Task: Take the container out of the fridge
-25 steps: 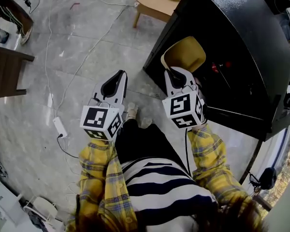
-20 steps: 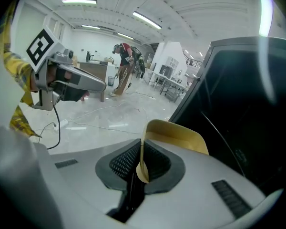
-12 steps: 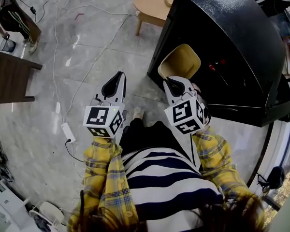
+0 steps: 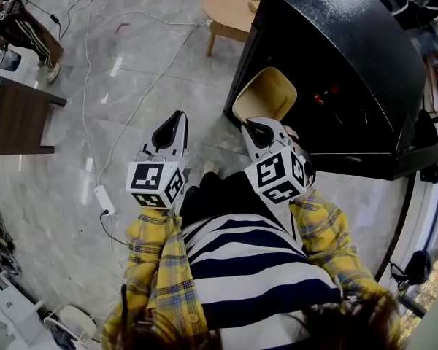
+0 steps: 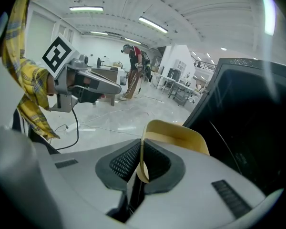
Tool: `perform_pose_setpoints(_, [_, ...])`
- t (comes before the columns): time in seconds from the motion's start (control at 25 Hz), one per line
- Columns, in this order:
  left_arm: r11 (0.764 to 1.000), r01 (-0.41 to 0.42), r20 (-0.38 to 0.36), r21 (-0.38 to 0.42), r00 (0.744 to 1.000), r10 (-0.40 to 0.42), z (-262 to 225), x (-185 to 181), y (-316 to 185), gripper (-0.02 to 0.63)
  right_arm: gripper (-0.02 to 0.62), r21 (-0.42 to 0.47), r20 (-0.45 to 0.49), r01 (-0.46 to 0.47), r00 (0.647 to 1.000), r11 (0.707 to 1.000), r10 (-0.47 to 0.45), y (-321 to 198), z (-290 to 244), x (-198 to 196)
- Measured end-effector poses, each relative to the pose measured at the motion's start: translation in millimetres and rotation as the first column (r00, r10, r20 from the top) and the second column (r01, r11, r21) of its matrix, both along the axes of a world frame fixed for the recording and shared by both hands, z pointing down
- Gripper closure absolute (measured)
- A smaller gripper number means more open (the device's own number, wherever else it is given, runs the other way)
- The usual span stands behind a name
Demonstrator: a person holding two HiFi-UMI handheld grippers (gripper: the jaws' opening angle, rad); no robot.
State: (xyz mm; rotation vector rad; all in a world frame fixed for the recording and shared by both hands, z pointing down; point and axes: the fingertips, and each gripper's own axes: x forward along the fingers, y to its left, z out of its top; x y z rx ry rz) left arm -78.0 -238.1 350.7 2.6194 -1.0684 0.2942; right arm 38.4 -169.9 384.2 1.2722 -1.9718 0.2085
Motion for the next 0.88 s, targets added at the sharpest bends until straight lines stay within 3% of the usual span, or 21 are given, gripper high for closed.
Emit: perform_pose_setpoints(0.88, [1.0, 0.024, -0.003, 0.011, 1.0, -0.024, -10, -15, 25, 0.575, 0.555, 0.001, 0.021, 0.044, 0.999, 0.999, -0.044, 19, -10, -17])
